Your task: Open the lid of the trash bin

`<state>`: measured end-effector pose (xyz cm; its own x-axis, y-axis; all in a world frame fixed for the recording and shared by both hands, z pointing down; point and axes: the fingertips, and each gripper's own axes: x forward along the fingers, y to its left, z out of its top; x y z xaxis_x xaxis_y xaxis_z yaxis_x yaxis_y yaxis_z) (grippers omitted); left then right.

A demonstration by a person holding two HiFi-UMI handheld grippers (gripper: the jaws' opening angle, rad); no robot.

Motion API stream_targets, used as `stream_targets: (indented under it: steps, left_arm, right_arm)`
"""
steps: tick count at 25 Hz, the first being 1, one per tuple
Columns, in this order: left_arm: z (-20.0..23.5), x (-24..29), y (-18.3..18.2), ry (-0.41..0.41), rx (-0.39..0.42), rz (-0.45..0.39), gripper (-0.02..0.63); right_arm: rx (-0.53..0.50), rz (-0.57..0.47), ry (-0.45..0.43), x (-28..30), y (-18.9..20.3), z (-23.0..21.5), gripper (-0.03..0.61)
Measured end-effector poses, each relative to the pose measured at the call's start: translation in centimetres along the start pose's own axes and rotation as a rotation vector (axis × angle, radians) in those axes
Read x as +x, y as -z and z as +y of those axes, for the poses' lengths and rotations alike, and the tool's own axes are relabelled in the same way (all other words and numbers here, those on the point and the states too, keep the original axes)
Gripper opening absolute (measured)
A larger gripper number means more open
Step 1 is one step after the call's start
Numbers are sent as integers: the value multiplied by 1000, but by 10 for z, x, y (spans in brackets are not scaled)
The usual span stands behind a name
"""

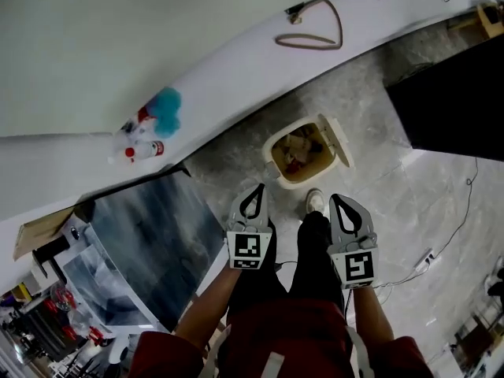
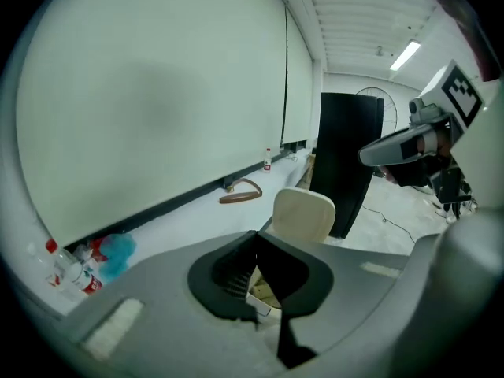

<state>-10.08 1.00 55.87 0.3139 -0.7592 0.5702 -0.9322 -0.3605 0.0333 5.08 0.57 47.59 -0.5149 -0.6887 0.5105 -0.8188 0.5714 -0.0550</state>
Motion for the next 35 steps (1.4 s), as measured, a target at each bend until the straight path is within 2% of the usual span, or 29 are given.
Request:
stream_targets:
  steps: [5, 9, 16, 26, 29, 35]
  left_arm:
    - [3, -41, -62, -61, 13, -99, 5]
    - [8, -70, -93, -100, 26, -138, 5]
    - [35, -133, -147, -194, -32, -241, 3]
    - [78, -233, -262, -340, 41, -550, 3]
    - [78, -259, -287, -373, 58, -612, 3]
    - [71, -298, -324, -413, 116, -716, 3]
  right_arm:
    - [-45, -41, -1, -22, -47, -3, 0]
    - [-73, -83, 15, -38, -80, -6, 0]
    - [-147, -175, 20, -55, -135, 1, 0]
    - [-204, -401, 23, -90, -248, 24, 0]
    - [-180, -449, 25, -107, -276, 32, 0]
    - [-198, -576, 59, -143, -330, 37, 0]
